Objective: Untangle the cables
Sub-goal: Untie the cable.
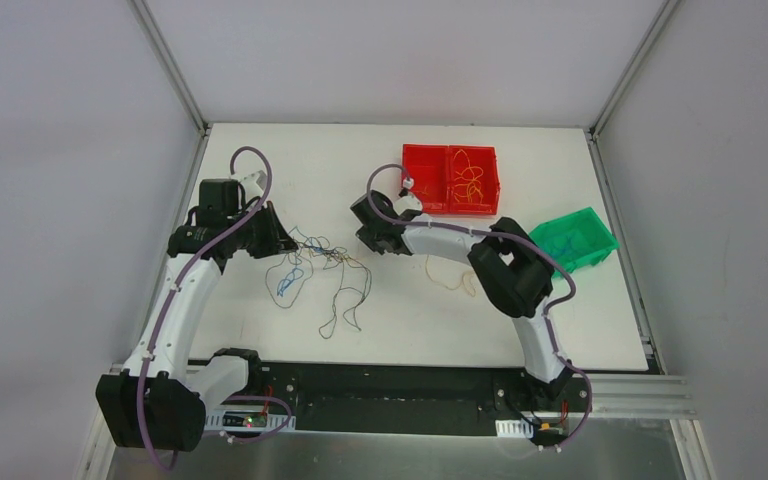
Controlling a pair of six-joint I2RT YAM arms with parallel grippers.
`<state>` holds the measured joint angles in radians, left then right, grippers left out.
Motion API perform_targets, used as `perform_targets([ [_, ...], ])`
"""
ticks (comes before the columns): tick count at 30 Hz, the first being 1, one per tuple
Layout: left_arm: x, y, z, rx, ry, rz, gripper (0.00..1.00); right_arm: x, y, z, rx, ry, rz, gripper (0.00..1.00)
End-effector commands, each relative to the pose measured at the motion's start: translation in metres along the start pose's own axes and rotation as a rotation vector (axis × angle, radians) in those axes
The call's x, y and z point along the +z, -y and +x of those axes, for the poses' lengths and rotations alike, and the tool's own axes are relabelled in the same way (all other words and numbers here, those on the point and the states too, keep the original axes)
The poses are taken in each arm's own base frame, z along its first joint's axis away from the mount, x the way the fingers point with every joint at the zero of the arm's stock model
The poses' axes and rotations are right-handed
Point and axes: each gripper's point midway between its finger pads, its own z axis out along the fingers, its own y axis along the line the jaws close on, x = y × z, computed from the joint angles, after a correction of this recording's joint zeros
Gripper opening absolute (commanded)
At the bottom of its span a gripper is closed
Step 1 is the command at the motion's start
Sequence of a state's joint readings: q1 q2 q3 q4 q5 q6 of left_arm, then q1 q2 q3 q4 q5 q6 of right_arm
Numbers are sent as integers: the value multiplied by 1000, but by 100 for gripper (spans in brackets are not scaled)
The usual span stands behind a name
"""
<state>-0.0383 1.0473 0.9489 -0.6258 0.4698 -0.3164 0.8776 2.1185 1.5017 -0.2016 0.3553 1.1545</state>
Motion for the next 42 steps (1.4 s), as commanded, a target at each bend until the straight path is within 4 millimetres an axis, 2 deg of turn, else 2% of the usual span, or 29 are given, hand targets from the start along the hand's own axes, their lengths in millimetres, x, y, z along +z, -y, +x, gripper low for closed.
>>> perform_targets([
  [1, -5, -1, -4, 42, 47, -6, 0, -40, -6, -28, 17, 57, -51, 0],
  [4, -4, -4, -3, 34, 45, -24, 0, -61, 18, -52, 49, 74, -26, 0],
  [7, -4, -10, -4, 22, 44, -59, 0, -80, 65, -79, 83, 109, 29, 0],
  [12, -4, -19, -5, 5, 48, -109, 0, -125, 137, -139, 120, 218, 81, 0],
  [14, -4, -21, -6, 0, 49, -121, 0, -140, 161, -157, 127, 255, 97, 0],
  [16, -4, -22, -6, -4, 47, -126, 0, -155, 176, -170, 129, 281, 100, 0],
  [19, -3, -20, -6, -8, 38, -111, 0, -172, 170, -172, 99, 263, 41, 0],
  [25, -2, -16, -5, -5, 30, -92, 0, -180, 121, -146, 32, 75, -173, 0],
  [29, -2, -16, -4, -2, 27, -87, 0, -187, 103, -125, -75, -62, -237, 0],
  [32, -2, -15, -3, -2, 23, -82, 0, -190, 117, -115, -184, -126, -170, 0],
  [35, -2, -13, -3, -1, 22, -72, 0, -197, 148, -106, -295, -192, -53, 0],
  [36, -2, -13, -3, -2, 20, -69, 0, -201, 166, -102, -329, -218, 17, 2],
  [37, -2, -12, -3, -1, 19, -67, 0, -203, 179, -102, -355, -228, 67, 14],
  [39, -1, -12, -2, -1, 15, -62, 0, -205, 205, -104, -394, -227, 183, 70],
  [40, -1, -11, -2, 0, 14, -59, 0, -207, 214, -106, -402, -216, 216, 90],
  [41, -1, -10, -2, -1, 12, -54, 0, -209, 218, -107, -404, -206, 226, 98],
  [42, -1, -10, -2, 0, 11, -53, 0, -212, 219, -106, -400, -199, 219, 99],
])
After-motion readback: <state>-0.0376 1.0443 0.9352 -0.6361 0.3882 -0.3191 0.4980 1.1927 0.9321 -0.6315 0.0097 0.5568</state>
